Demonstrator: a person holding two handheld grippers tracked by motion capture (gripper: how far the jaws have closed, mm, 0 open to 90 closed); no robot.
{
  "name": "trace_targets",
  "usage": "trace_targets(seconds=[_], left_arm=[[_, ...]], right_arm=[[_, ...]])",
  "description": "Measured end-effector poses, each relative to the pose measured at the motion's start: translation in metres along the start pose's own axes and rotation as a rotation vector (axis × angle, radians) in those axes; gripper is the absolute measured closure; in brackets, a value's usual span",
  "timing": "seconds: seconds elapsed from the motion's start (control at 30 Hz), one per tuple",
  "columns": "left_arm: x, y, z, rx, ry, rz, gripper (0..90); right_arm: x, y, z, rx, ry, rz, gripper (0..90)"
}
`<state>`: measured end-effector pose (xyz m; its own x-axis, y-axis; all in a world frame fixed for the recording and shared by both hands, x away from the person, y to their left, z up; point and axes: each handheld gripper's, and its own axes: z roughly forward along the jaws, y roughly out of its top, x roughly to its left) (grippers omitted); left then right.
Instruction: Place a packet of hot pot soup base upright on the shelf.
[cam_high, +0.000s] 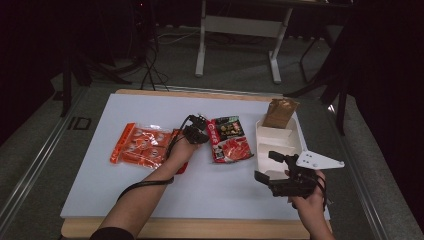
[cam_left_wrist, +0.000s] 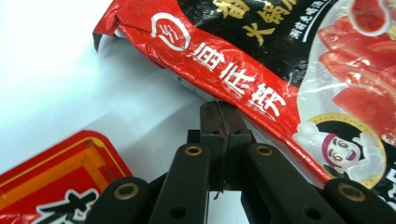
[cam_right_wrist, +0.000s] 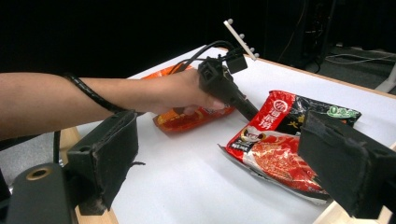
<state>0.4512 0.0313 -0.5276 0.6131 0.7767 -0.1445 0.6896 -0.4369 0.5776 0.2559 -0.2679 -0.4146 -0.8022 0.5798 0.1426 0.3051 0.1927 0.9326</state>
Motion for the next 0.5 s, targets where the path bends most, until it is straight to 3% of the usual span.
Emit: trace_targets(seconds=[0.5], left_arm=[[0.002, 0.016, 0.011, -0.001, 0.024, 0.031, 89.8]], right_arm=[[0.001, -0.001, 0.002, 0.015, -0.005, -0.012, 12.1]])
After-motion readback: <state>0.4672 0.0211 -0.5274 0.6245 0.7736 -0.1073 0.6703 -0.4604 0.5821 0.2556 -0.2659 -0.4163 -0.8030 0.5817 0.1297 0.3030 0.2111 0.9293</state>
